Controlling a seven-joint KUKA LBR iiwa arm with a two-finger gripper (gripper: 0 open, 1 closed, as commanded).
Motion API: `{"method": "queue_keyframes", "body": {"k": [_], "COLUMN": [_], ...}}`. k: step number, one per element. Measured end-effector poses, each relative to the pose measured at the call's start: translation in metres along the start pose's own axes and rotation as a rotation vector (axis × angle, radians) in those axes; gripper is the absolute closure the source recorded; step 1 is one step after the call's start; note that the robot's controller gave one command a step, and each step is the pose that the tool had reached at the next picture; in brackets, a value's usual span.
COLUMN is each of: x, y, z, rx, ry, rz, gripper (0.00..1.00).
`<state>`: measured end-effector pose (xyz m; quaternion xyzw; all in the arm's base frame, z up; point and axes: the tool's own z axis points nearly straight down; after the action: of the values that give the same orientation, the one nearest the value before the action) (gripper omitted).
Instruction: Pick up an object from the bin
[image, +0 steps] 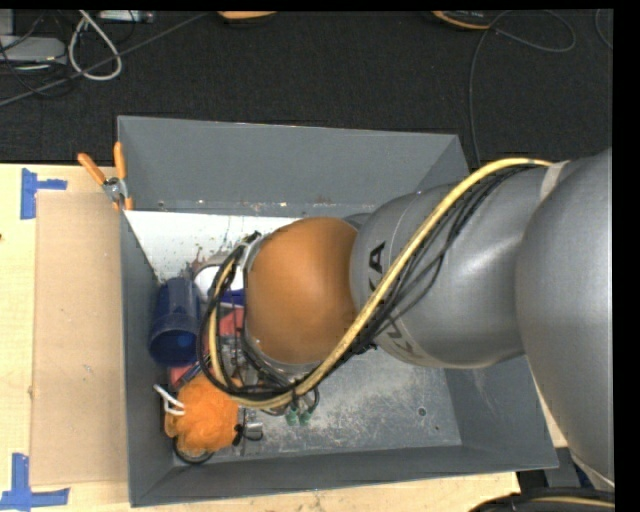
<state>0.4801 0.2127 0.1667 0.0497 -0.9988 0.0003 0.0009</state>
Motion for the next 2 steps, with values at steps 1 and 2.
{"method": "queue_keyframes", "body": {"k": [1, 2], "x": [0.003, 0.002], "y": [0.005, 0.013], "z": [0.028, 0.016], "rx": [0.000, 0.000], "ry": [-0.003, 0.003], "rz": [-0.083, -0.190], "gripper": [0.00, 0.00]}}
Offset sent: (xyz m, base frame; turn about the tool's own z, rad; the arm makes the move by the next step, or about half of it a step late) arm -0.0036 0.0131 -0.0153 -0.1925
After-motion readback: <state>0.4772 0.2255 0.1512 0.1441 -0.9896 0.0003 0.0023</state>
